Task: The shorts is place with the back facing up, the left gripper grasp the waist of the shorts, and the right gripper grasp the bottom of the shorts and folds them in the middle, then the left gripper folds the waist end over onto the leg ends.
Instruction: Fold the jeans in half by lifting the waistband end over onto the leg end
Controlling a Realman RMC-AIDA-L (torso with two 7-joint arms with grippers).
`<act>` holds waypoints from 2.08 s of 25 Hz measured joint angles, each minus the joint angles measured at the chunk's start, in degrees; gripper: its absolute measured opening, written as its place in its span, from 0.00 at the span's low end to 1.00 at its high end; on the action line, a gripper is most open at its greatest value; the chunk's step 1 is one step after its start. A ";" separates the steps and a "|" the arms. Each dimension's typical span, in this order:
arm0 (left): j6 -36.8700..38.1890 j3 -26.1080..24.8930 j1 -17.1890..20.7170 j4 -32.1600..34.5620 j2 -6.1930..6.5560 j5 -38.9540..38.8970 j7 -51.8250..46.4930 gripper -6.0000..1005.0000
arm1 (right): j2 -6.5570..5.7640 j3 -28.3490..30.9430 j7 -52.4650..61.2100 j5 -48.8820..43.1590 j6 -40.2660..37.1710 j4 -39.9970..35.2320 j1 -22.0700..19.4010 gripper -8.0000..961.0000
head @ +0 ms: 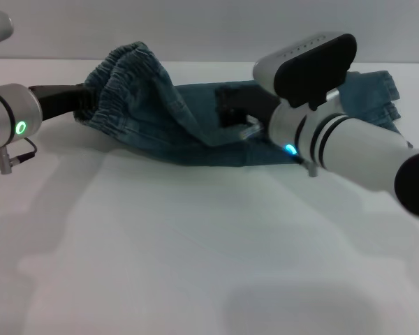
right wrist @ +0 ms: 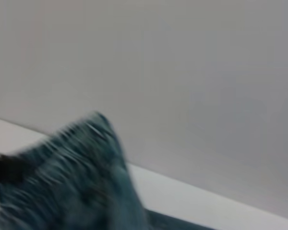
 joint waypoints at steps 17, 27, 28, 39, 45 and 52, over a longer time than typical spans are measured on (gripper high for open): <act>-0.46 5.39 0.76 -8.25 -0.24 -0.10 -1.71 0.08 | 0.16 -6.22 0.05 -3.51 0.02 -7.18 -4.62 0.01; -2.61 6.21 3.35 -16.51 -0.17 -0.10 -2.69 0.08 | 0.40 -5.70 0.38 -1.19 -2.25 1.60 0.17 0.01; -2.71 6.18 3.68 -17.13 -0.14 -0.09 -2.69 0.08 | 0.39 -5.44 0.38 -1.13 -2.63 2.55 0.84 0.01; -2.98 6.03 4.96 -18.56 -0.01 -0.09 -2.69 0.08 | -0.09 -0.82 0.01 -1.67 -6.55 11.91 9.08 0.01; -3.04 5.84 4.95 -18.47 0.00 -0.09 -2.31 0.08 | -0.18 -0.86 -0.03 -1.76 -8.06 16.70 12.88 0.01; -3.04 5.47 5.00 -18.22 0.07 -0.10 -2.05 0.08 | -0.09 -1.21 -0.12 -2.71 -8.86 12.40 9.86 0.01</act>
